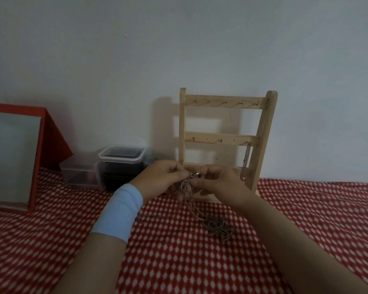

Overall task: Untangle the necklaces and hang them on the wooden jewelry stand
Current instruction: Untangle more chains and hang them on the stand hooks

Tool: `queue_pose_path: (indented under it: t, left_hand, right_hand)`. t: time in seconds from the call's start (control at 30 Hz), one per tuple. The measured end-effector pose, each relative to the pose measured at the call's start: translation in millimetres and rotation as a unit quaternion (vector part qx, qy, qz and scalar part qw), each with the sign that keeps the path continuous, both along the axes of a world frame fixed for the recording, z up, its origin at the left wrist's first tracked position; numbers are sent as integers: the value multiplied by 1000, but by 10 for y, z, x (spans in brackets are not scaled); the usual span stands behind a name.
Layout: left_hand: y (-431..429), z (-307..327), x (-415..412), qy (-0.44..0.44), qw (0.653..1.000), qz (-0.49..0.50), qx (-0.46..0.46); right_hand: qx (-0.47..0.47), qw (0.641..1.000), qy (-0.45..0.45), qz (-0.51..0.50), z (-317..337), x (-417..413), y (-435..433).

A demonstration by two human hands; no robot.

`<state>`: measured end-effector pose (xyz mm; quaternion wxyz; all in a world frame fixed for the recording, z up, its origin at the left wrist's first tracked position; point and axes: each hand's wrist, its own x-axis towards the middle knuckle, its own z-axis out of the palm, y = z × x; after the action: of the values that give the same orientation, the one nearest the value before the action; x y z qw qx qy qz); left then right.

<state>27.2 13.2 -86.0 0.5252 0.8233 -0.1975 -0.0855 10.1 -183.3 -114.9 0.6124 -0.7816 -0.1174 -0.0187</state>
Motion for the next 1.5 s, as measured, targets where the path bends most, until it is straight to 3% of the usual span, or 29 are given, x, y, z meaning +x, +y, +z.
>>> queue_pose_path:
  t: [0.2, 0.4, 0.5, 0.57, 0.63, 0.77, 0.93, 1.03, 1.2, 1.37, 1.5]
  left_hand:
    - [146, 56, 9, 50, 994, 60, 77]
    - [350, 109, 19, 160, 926, 59, 336]
    - [289, 143, -20, 95, 911, 38, 400]
    - [195, 150, -34, -3, 930, 28, 366]
    - [80, 131, -29, -37, 966, 23, 254]
    - [-126, 3, -38, 26, 994, -38, 103]
    - [-102, -144, 19, 8, 985, -57, 164]
    - [-54, -197, 43, 48, 988, -60, 131]
    - [-28, -204, 61, 56, 992, -57, 93]
    - [-24, -182, 53, 71, 997, -28, 7]
    - [-10, -160, 75, 58, 998, -5, 12]
  right_hand:
    - [64, 998, 0, 4, 37, -18, -3]
    - [86, 996, 8, 18, 83, -37, 1]
    - [79, 996, 7, 28, 68, -20, 27]
    - [86, 996, 14, 33, 65, -19, 40]
    - [99, 994, 21, 33, 78, -27, 55]
    - [122, 992, 33, 9, 99, -33, 61]
    - [131, 990, 47, -33, 60, 1, 54]
    - [112, 991, 68, -33, 28, 1, 45]
    - [-8, 998, 55, -28, 11, -37, 70]
    - [-11, 999, 43, -20, 30, -52, 75]
    - [-49, 998, 36, -16, 38, -52, 34]
